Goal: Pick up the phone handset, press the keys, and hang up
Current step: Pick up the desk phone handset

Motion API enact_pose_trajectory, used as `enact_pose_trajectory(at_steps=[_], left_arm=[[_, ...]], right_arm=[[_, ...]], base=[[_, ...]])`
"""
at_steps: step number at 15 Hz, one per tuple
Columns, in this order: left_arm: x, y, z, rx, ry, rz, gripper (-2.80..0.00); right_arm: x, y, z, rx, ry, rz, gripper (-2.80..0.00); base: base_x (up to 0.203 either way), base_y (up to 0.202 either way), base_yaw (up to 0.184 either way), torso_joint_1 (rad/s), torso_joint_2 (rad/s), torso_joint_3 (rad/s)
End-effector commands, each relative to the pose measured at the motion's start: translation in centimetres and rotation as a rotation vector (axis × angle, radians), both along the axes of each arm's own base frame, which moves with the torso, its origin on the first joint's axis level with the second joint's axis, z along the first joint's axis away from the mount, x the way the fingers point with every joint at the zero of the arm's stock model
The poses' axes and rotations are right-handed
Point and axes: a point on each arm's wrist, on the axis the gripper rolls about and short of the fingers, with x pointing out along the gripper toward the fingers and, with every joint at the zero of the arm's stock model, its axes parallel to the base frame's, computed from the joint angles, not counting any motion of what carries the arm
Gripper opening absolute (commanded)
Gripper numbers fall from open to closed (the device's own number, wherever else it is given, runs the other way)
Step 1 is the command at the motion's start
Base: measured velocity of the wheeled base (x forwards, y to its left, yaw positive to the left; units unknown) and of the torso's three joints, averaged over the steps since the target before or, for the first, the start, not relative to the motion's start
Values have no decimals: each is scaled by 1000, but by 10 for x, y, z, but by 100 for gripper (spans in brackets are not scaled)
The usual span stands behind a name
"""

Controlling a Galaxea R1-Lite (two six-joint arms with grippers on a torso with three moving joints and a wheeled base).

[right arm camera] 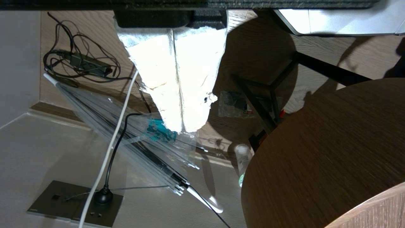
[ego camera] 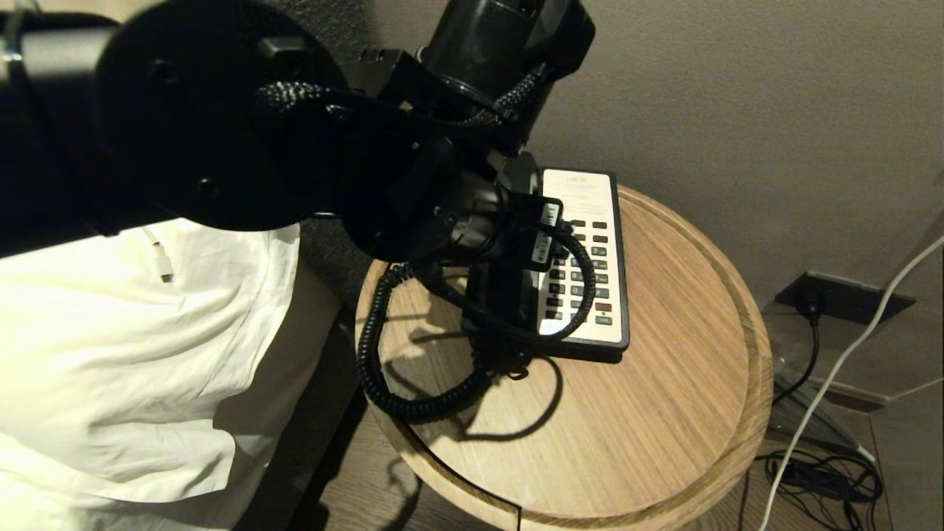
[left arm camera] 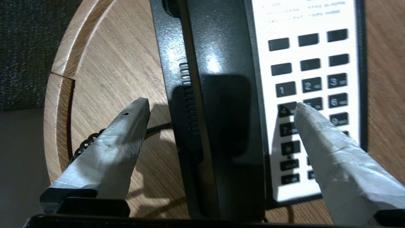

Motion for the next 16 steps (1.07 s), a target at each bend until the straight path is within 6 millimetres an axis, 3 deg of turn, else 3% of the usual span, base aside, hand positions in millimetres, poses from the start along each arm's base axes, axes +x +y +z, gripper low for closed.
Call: enact_pose_trajectory(at_steps=[1,8,9,10,16], left_arm=[[3,-2,-5,16,3,15,0],[5,-4,-8,21,8,19,0],[5,-4,-8,25,9,19,-122],[5,-4,-8,23,8,19,-280],[5,-3,-8,28,8,23,-280]], right_arm=[[0,0,0,0,-1,0,-280],[0,0,0,-1,-1,0,-280],[0,0,0,-1,-1,0,-280],[0,0,0,0,-1,-1,-280],[0,0,0,0,-1,-1,-280]], base=[[0,0,0,0,0,0],[0,0,0,0,0,0],[0,0,0,0,0,0],[0,0,0,0,0,0],[0,0,0,0,0,0]])
